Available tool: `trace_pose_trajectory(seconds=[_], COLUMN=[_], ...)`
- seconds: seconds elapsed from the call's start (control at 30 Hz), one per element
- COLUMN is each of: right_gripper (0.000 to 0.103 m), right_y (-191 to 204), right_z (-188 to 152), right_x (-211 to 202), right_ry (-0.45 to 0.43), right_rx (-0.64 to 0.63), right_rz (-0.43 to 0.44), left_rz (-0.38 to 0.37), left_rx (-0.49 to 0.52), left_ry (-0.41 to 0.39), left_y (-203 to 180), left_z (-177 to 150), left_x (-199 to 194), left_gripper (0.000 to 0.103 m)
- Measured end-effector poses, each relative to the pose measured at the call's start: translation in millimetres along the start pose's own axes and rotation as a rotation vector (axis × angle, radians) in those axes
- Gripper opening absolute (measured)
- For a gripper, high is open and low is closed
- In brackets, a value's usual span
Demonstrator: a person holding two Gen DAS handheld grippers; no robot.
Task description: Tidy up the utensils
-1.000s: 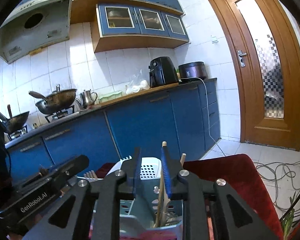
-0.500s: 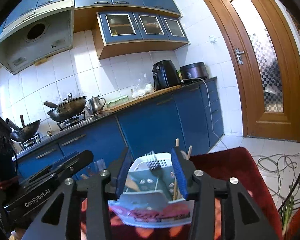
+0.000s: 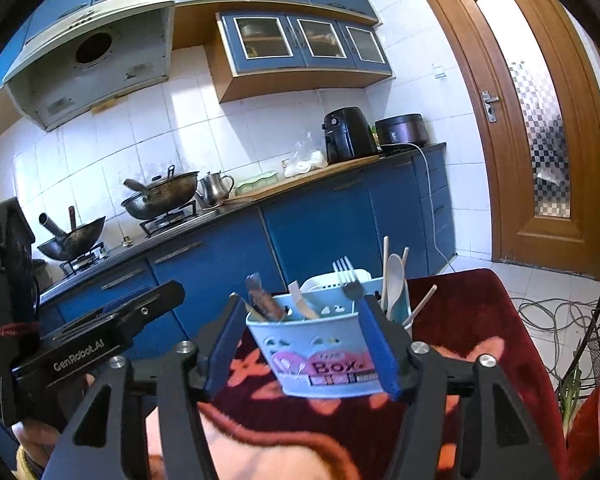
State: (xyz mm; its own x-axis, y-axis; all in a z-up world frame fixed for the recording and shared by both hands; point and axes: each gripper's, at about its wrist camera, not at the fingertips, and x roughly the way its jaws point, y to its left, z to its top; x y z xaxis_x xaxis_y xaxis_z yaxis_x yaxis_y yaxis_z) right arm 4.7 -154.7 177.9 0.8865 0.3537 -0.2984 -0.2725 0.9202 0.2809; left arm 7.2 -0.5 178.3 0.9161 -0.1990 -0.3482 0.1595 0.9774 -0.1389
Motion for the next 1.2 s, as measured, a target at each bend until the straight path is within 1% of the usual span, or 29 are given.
trace_pose_trajectory(seconds=[0.13, 0.2, 0.27, 0.5, 0.63, 0.83, 1.07, 1.2], right_gripper=[0.071, 0.078, 0.082, 0.087, 0.088, 0.091, 0.094, 0.094], right_y=[9, 13, 14, 4, -2, -10, -21, -25], right_z=[-12, -20, -27, -55, -73, -96, -116, -122], right_x=[-9, -12, -13, -4, 3, 14, 20, 22], right_ry=[0.011, 0.023, 0.033, 0.092, 0.115, 0.119, 0.111, 0.113], right_rx=[-0.014, -0.023, -0.023, -0.003, -0.008, -0.024, -0.042, -0.045], right_rz=[-0.008, -0.017, -0.031, -0.074, -0.105, -0.161, -0.241, -0.257], left_rz=[0.018, 0.022, 0.023, 0.057, 0.065, 0.075, 0.089, 0.1], left_rx=[0.004, 0.003, 0.009, 0.029, 0.022, 0.007, -0.003, 0.011], left_ry=[0.003, 0.01, 0.025, 0.069, 0.101, 0.137, 0.15, 0.164], left_y=[6, 8, 10, 13, 18, 24, 25, 23], left_z=[-11, -18, -27, -54, -69, -90, -114, -123], left_x=[-15, -20, -22, -12, -1, 21, 40, 49], left_gripper=[0.065, 0.067, 0.067, 0.068, 0.068, 0.068, 0.068, 0.068])
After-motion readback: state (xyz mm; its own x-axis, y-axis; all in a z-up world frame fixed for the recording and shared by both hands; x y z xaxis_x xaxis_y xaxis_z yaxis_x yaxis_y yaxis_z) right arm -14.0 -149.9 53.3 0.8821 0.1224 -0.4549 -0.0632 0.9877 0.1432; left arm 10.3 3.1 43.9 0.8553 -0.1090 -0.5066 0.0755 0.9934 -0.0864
